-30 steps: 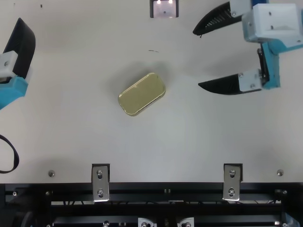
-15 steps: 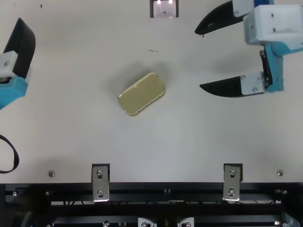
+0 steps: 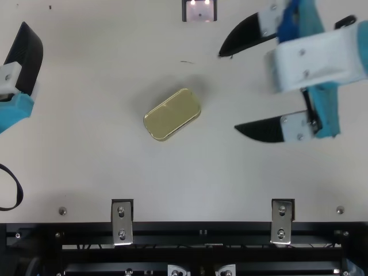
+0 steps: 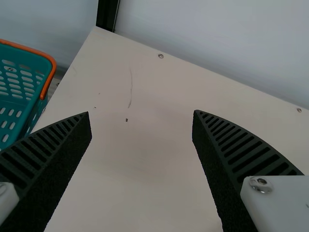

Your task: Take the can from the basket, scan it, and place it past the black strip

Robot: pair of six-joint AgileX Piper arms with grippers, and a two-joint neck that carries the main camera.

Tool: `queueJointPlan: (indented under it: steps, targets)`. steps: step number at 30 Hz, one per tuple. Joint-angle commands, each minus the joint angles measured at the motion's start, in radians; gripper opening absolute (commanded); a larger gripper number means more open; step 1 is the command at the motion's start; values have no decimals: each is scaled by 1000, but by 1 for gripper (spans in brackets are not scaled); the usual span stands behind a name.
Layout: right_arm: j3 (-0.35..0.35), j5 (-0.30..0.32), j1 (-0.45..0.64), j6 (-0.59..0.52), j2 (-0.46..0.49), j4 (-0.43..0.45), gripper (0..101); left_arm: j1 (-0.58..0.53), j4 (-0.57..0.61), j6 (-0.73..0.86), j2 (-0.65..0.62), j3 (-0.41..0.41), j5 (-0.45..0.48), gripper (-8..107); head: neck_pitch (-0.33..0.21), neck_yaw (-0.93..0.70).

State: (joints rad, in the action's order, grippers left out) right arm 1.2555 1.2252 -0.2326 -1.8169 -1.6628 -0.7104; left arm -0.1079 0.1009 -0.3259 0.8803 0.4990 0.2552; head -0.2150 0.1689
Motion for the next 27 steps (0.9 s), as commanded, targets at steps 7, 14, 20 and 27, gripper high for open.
queueJointPlan:
  steps: [7, 14, 20, 27]
  targets:
    - [81, -5, -227, 126, -12, 130, 101, 0, 0, 0, 0, 0, 0, 90, -7, 7]
    - [175, -5, -371, 214, -66, 230, 101, 0, 0, 0, 0, 0, 0, 90, -7, 7]
    - [251, -5, -457, 268, -127, 303, 101, 0, 0, 0, 0, 0, 0, 90, -7, 7]
    - [305, -5, -525, 314, -200, 392, 101, 0, 0, 0, 0, 0, 0, 90, -7, 7]
